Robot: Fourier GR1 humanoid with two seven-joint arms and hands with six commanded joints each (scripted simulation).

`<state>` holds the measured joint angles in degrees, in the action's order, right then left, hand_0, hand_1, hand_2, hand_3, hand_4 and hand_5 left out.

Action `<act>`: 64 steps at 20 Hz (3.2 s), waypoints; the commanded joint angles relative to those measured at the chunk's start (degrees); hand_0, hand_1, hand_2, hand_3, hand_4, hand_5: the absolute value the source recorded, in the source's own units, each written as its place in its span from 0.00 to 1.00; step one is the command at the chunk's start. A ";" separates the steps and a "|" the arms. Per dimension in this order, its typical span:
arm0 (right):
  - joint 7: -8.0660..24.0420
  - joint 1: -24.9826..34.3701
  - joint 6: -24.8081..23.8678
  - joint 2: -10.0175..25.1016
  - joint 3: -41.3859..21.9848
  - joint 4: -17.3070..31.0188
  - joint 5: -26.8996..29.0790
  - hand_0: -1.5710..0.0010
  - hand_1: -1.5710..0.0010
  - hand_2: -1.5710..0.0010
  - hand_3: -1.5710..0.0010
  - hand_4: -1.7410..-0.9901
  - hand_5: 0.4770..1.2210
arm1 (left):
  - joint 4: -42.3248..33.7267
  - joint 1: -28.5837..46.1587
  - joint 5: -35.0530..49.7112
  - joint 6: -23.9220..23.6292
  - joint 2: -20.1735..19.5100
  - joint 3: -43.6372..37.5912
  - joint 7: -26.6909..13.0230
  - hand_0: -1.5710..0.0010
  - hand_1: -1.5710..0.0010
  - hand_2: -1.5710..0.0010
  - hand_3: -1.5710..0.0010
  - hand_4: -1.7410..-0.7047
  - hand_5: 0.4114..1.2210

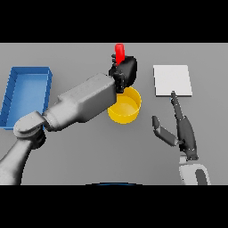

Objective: Pick up the red beaker and tilt it to pour out 1 green nut into yellow bowl. Pick up the yellow bowl and place it on the metallic measuring scale.

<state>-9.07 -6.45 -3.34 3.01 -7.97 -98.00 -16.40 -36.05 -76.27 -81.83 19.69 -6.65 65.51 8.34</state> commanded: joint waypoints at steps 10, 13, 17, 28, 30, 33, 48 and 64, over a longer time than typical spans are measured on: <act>0.44 0.04 -0.44 -0.68 -0.51 0.43 -0.56 1.00 1.00 1.00 1.00 0.97 0.27 | 10.18 -12.47 9.21 -5.32 -6.41 -16.59 1.44 0.00 0.00 0.00 0.22 0.01 1.00; -0.11 0.68 -0.81 -0.35 -0.38 1.46 -1.10 1.00 1.00 1.00 1.00 0.99 0.27 | 15.03 -14.67 16.19 -3.90 -9.26 -26.57 -3.50 0.00 0.00 0.00 0.11 0.01 1.00; 0.11 1.57 -0.16 -0.82 -0.12 2.11 0.43 1.00 1.00 1.00 1.00 0.98 0.26 | 18.62 -13.20 25.41 -7.27 -15.01 -38.08 -9.51 0.00 0.00 0.00 0.08 0.00 1.00; 0.27 1.41 -0.52 -0.66 -0.97 1.65 -0.74 1.00 1.00 1.00 1.00 0.92 0.23 | 10.85 9.95 49.45 -21.63 -26.56 -60.34 -24.37 0.00 0.00 0.00 0.07 0.00 1.00; 1.02 1.64 -1.22 -0.83 -1.25 2.06 -1.87 1.00 1.00 1.00 1.00 0.92 0.23 | 5.92 15.23 53.15 -23.16 -26.31 -62.62 -27.60 0.00 0.00 0.00 0.06 0.00 1.00; 0.70 1.41 -1.63 -0.28 -1.35 1.85 -2.88 1.00 1.00 1.00 1.00 0.93 0.23 | -4.85 23.78 57.25 -24.76 -25.76 -64.16 -31.12 0.00 0.00 0.00 0.06 0.00 1.00; -2.13 -0.10 -0.13 0.39 -0.76 1.87 -0.87 1.00 1.00 1.00 1.00 0.97 0.23 | -31.77 48.42 63.07 -31.97 -18.94 -65.88 -42.07 0.00 0.00 0.00 0.01 0.00 0.84; -1.70 0.54 -0.11 0.43 -0.40 1.91 -0.36 1.00 1.00 1.00 1.00 0.97 0.22 | -33.51 53.10 60.18 -25.28 -21.54 -60.99 -40.15 0.84 0.87 0.86 0.87 0.90 0.30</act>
<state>-10.72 -5.91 -3.45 3.45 -8.36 -96.10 -16.76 -69.56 -23.17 -21.66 -5.59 -28.19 4.52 -31.81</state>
